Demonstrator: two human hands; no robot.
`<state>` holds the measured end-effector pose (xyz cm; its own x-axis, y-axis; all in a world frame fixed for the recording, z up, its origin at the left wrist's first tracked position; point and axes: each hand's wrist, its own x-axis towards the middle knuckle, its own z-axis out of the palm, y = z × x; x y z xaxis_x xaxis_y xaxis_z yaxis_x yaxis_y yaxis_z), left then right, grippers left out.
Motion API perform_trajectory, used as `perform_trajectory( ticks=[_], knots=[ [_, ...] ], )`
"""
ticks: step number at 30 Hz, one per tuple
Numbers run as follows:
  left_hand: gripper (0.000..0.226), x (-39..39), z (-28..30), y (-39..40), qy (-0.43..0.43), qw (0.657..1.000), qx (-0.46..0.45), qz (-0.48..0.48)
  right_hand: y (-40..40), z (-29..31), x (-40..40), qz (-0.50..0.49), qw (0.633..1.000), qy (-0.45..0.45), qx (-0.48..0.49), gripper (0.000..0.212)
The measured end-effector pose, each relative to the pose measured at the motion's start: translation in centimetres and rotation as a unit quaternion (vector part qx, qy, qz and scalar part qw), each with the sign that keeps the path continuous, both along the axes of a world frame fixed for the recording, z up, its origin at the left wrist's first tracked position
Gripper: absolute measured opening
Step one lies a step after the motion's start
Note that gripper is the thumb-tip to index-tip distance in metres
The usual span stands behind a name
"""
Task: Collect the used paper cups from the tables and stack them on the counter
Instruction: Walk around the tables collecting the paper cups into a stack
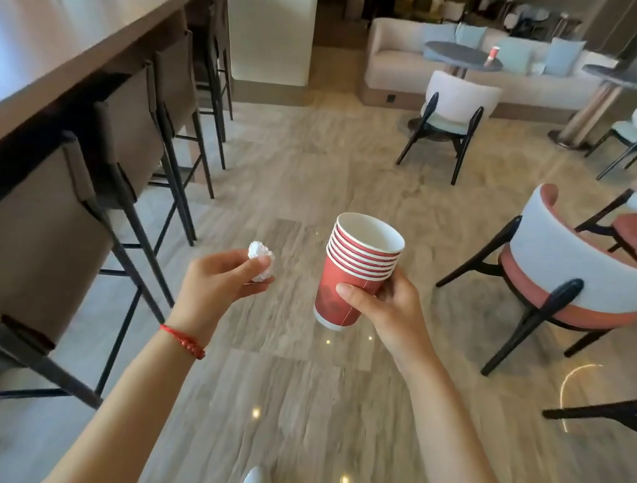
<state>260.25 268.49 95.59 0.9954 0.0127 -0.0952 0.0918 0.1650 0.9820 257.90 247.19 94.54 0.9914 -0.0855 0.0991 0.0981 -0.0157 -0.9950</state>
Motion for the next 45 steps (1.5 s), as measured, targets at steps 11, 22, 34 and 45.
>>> perform_trajectory(
  ticks=[11, 22, 34, 45],
  knots=[
    [0.019, 16.3, -1.0, -2.1, 0.024, 0.998, 0.016, -0.056, -1.9, -0.4, 13.8, -0.063, 0.998, 0.027, -0.006, 0.048],
    [0.013, 31.5, 0.5, -6.1, 0.034, 0.999, 0.007, -0.041, -5.6, 1.2, 28.9, -0.056, 0.998, 0.039, -0.002, 0.049],
    [0.009, 50.8, 1.2, -12.4, 0.049, 0.998, 0.006, -0.028, -12.1, 0.5, 49.3, -0.059, 0.997, 0.052, 0.016, 0.049],
    [0.013, 71.8, -0.4, -16.2, 0.071, 0.993, 0.017, -0.096, -15.7, -1.0, 67.1, -0.128, 0.990, 0.064, 0.018, 0.043]
  ],
)
